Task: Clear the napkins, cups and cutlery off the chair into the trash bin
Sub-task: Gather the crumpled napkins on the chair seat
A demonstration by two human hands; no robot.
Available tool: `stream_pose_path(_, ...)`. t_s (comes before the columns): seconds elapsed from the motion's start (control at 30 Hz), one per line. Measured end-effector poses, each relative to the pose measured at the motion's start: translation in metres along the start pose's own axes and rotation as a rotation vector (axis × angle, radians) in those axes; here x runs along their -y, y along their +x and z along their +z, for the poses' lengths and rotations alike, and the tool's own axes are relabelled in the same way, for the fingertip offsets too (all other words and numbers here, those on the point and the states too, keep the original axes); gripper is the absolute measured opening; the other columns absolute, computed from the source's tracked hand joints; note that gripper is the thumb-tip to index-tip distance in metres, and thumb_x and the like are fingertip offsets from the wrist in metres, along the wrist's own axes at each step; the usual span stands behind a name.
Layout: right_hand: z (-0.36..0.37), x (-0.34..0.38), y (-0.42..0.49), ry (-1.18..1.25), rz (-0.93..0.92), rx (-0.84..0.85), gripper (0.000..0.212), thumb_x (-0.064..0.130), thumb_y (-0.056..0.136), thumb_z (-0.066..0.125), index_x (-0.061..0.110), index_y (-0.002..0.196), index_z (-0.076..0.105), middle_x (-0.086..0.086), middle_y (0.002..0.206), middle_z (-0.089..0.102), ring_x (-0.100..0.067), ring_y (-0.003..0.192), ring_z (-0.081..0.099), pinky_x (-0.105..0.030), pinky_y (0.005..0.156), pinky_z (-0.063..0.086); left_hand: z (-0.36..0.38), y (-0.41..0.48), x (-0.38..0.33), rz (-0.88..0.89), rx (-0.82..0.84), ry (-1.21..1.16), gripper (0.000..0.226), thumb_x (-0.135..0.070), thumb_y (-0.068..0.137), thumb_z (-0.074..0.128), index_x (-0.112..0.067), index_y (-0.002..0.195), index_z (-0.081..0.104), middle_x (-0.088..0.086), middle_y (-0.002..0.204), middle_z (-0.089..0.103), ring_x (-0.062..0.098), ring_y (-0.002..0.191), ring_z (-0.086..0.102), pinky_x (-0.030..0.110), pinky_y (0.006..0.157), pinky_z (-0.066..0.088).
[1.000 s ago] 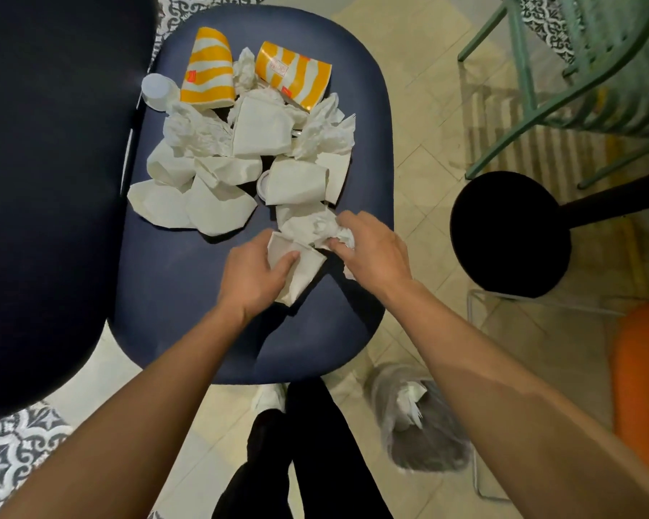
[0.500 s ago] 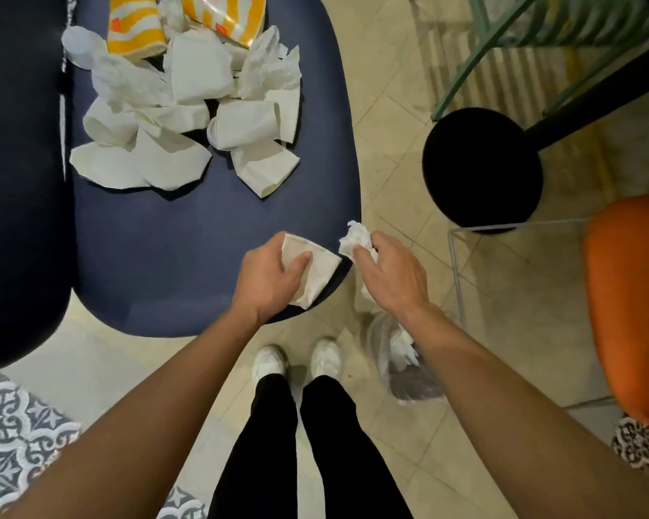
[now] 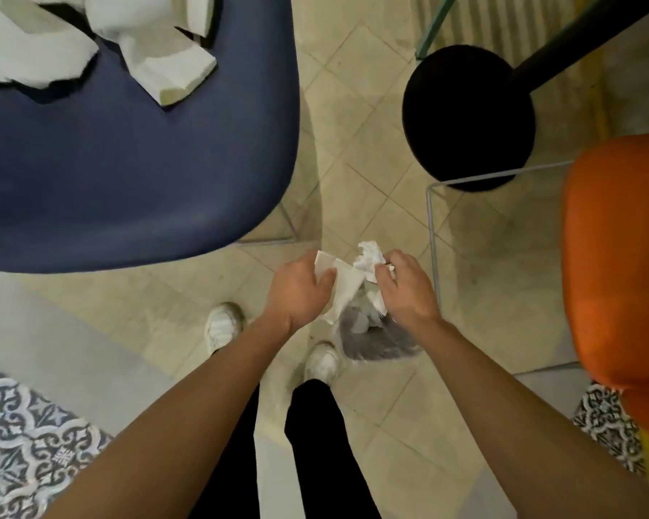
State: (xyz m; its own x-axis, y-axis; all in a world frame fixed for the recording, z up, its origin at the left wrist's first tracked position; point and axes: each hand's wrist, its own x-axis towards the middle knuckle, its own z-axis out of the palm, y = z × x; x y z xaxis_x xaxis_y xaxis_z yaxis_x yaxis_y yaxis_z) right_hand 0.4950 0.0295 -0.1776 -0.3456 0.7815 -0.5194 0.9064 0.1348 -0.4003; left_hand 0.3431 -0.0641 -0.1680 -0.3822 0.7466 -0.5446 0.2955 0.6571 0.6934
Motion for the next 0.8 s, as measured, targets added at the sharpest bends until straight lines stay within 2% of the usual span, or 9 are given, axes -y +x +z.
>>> stream_pose_path(0.17, 0.016, -0.063, -0.001, 0.079, 0.019, 0.048, 0.016, 0.031, 0.089, 0.050, 0.022, 0.102, 0.055, 0.004, 0.103, 0.050, -0.014, 0.088, 0.048, -0.025, 0.071, 0.033, 0.071, 0.000, 0.008, -0.133, 0.104, 0.030, 0.021, -0.019, 0.092, 0.045, -0.006, 0.109, 0.048, 0.018, 0.096, 0.064, 0.037, 0.091, 0.058, 0.030, 0.066, 0.034)
stream_pose_path(0.27, 0.031, -0.090, -0.003, 0.070, 0.110, 0.078, 0.008, 0.032, 0.086, 0.053, 0.033, 0.090, 0.046, 0.007, 0.099, 0.048, -0.013, 0.082, 0.047, -0.024, 0.059, 0.031, 0.103, 0.001, 0.015, -0.179, 0.166, 0.058, 0.026, -0.015, 0.093, 0.041, -0.003, 0.116, 0.042, 0.021, 0.104, 0.062, 0.037, 0.096, 0.057, 0.031, 0.070, 0.035)
stream_pose_path(0.37, 0.048, -0.112, -0.003, 0.053, 0.144, 0.061, 0.008, 0.031, 0.085, 0.054, 0.034, 0.089, 0.047, 0.006, 0.094, 0.047, -0.014, 0.079, 0.050, -0.022, 0.053, 0.031, 0.129, 0.002, 0.024, -0.207, 0.203, 0.076, 0.035, -0.013, 0.093, 0.037, -0.003, 0.126, 0.036, 0.022, 0.109, 0.060, 0.037, 0.097, 0.056, 0.034, 0.072, 0.037)
stream_pose_path(0.53, 0.085, -0.138, 0.012, 0.035, 0.223, 0.103, 0.023, 0.030, 0.090, 0.051, 0.023, 0.111, 0.055, -0.005, 0.114, 0.054, -0.023, 0.096, 0.055, -0.034, 0.077, 0.046, 0.172, 0.014, 0.043, -0.318, 0.263, 0.056, 0.043, -0.011, 0.093, 0.036, -0.013, 0.135, 0.029, 0.021, 0.118, 0.057, 0.036, 0.104, 0.055, 0.037, 0.078, 0.040)
stream_pose_path(0.67, 0.119, -0.159, 0.029, 0.039, 0.294, 0.122, 0.027, 0.029, 0.094, 0.049, 0.020, 0.119, 0.053, -0.012, 0.122, 0.050, -0.030, 0.102, 0.055, -0.038, 0.084, 0.045, 0.208, 0.029, 0.055, -0.301, 0.267, 0.020, 0.047, -0.013, 0.093, 0.039, -0.014, 0.138, 0.026, 0.022, 0.123, 0.054, 0.038, 0.109, 0.053, 0.037, 0.078, 0.040)
stream_pose_path(0.8, 0.145, -0.174, 0.047, 0.130, 0.333, 0.065, 0.029, 0.029, 0.095, 0.046, 0.018, 0.122, 0.052, -0.015, 0.126, 0.045, -0.032, 0.111, 0.050, -0.035, 0.090, 0.040, 0.236, 0.053, 0.064, -0.320, 0.255, 0.035, 0.052, -0.017, 0.093, 0.044, -0.020, 0.141, 0.021, 0.016, 0.125, 0.056, 0.035, 0.107, 0.056, 0.034, 0.077, 0.041)
